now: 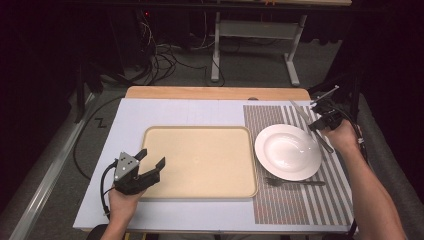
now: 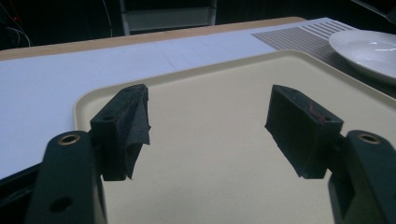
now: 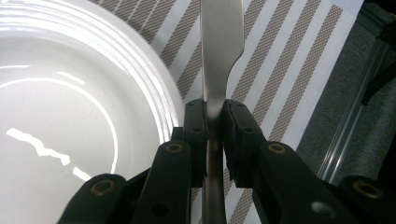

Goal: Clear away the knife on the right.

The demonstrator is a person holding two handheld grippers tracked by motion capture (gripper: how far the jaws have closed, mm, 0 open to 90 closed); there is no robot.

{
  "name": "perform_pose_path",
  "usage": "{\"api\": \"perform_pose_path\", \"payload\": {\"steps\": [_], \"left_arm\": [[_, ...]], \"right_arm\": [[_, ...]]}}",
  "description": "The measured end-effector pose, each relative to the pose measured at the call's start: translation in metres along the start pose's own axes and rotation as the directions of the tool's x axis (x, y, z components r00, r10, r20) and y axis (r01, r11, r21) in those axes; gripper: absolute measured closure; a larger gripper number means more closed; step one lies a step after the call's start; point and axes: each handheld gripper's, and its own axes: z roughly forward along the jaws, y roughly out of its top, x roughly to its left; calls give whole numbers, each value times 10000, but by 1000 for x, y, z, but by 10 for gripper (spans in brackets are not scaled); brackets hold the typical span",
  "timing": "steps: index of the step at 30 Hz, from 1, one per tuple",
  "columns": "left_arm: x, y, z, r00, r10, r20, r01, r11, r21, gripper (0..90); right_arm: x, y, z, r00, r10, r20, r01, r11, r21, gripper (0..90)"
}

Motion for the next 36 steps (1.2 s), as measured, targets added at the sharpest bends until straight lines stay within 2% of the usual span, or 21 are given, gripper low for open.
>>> {"api": "perform_pose_path", "payload": {"steps": [1, 4, 8, 11, 17, 24, 27, 29, 36], "left_arm": [[0, 0, 0, 10000, -18, -4, 18, 10000, -1, 308], [1, 0, 1, 10000, -32, 6, 32, 10000, 8, 308], [3, 0, 0, 9995, -290, 157, 290, 9996, 13, 306], [3, 0, 0, 9995, -294, 121, 294, 9996, -23, 306], [2, 0, 1, 9998, -159, 96, 159, 9999, 4, 306], [3, -1, 0, 9998, -46, 170, 45, 10000, 63, 306], [4, 0, -1, 9998, -115, 156, 116, 9999, -40, 305], [3, 0, -2, 9999, -49, 122, 50, 10000, -86, 305], [4, 1, -2, 9997, -38, 232, 42, 9999, -151, 307]], "right_arm": [[1, -2, -2, 9999, 23, -113, -23, 10000, 6, 809], [6, -5, -9, 9999, -120, -33, 120, 9999, 122, 809], [10, -9, -18, 9997, -67, -224, 65, 9999, -85, 809], [15, -11, -25, 9992, -136, -388, 127, 9996, -234, 809], [32, -13, -32, 9973, -299, -675, 274, 9989, -380, 809], [51, -16, -33, 9944, -424, -972, 386, 9984, -410, 808], [60, -17, -34, 9936, -542, -995, 501, 9978, -432, 808], [64, -18, -36, 9916, -528, -1182, 465, 9974, -558, 808], [84, -29, -44, 9860, -1054, -1291, 938, 9913, -925, 808]]}}
